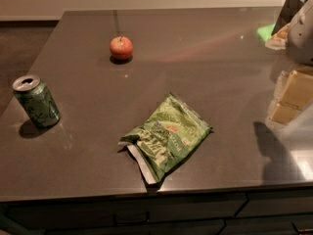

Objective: Move apple near green can

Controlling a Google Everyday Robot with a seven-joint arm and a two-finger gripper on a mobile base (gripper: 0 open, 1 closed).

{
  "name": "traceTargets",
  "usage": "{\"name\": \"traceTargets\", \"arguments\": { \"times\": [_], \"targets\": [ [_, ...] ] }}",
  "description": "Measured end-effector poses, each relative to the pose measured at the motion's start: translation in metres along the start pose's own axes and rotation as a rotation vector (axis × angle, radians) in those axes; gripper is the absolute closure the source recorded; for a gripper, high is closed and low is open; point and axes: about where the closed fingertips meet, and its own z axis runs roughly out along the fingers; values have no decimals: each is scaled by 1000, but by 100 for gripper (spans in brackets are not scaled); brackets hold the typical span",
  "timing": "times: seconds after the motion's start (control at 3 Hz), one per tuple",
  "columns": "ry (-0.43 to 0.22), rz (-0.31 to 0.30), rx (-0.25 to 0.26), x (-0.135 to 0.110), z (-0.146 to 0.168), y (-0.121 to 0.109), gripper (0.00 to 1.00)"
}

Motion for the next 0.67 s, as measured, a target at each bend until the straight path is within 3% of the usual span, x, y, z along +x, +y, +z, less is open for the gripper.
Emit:
{"name": "traceTargets", "arguments": {
  "times": [0.33,0.67],
  "targets": [
    [8,8,8,-3,0,-5,0],
    [-25,35,29,-19,14,-30,0]
  ]
}}
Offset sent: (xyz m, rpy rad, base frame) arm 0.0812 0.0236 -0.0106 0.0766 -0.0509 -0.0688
